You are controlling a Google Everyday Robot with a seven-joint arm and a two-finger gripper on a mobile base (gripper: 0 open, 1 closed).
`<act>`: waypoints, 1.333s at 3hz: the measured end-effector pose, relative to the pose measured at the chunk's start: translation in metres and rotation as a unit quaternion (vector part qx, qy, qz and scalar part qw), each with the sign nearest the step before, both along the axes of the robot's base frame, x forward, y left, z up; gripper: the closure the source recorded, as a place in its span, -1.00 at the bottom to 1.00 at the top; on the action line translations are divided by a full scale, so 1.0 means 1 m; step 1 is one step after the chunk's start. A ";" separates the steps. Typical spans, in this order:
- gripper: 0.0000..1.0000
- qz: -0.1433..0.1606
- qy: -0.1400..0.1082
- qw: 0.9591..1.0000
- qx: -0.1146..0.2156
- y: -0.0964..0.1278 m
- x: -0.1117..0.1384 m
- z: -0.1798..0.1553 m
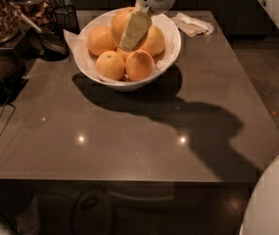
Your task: Pick orange from white bowl
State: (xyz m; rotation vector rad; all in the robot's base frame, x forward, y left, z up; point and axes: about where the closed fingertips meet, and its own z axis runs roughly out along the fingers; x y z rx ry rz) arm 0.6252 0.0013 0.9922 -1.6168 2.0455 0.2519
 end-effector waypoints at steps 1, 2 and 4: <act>1.00 0.001 0.007 1.000 0.018 -0.003 -0.023 0.012; 1.00 -0.022 0.007 0.999 0.044 -0.016 -0.050 0.019; 1.00 -0.080 0.008 0.994 0.078 -0.034 -0.101 0.016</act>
Offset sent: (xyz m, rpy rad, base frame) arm -0.0819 -0.0387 0.0204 0.1501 0.0176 -0.1189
